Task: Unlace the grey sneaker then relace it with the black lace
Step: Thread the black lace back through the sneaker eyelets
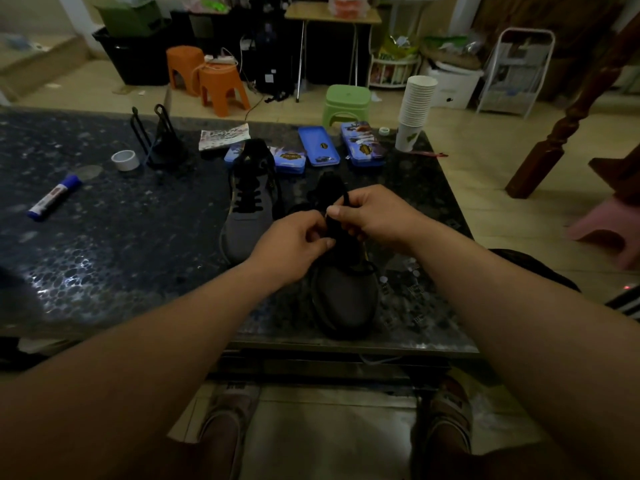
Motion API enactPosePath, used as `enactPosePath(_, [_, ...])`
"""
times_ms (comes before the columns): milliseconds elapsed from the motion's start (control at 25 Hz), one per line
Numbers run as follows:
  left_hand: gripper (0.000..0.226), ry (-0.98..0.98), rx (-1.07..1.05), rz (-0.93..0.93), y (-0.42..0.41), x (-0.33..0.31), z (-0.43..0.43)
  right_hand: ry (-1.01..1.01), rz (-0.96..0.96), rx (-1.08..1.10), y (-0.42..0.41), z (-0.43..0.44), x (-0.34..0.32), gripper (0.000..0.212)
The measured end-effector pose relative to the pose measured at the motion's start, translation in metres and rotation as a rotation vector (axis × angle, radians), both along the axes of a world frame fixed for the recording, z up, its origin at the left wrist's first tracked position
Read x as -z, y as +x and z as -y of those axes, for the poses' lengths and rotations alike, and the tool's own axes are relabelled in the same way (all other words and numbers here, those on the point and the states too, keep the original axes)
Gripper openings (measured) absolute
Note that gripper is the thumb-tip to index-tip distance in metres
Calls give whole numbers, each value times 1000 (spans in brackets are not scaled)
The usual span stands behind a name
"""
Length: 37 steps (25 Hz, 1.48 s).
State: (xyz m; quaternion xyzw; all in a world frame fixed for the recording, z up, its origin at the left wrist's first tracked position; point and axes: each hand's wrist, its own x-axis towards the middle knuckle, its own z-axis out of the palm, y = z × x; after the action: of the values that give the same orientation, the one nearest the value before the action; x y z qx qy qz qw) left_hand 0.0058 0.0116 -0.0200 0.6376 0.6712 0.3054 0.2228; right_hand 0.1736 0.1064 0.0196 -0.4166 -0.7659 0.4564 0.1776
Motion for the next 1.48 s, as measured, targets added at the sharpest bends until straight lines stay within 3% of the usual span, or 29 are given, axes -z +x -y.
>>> enactPosePath(120, [11, 89, -36, 35, 0, 8, 2, -9, -26, 12, 8, -3, 2, 19])
enactPosePath(360, [16, 29, -62, 101, 14, 8, 4, 17, -10, -7, 16, -7, -2, 20])
enactPosePath(440, [21, 12, -103, 22, 18, 4, 3, -26, -53, 16, 18, -7, -2, 20])
enactPosePath(560, [32, 3, -202, -274, 34, 0, 1, -104, -109, 42, 24, -9, 3, 17])
enactPosePath(680, [22, 59, -259, -432, 53, 2, -3, -122, -129, 49, 30, -8, 10, 17])
enactPosePath(880, [12, 168, -261, -301, 45, 8, -2, -118, -148, 51, 36, -2, 25, 18])
enactPosePath(1000, [12, 243, -194, -70, 33, 11, 0, -47, -144, 45, 39, 2, 31, 23])
enactPosePath(1120, [15, 193, -158, 124, 22, 14, 2, 74, -92, 53, 37, 8, 35, 25])
enactPosePath(1200, [16, 212, -130, 88, 19, 15, 4, 168, -81, 93, 33, 11, 33, 28])
enactPosePath(1360, [13, 266, -78, 82, 16, 16, 2, 80, -197, 151, 25, 13, 32, 26])
enactPosePath(1480, [12, 224, -45, 137, 8, 18, -3, 75, -180, 166, 17, 13, 36, 26])
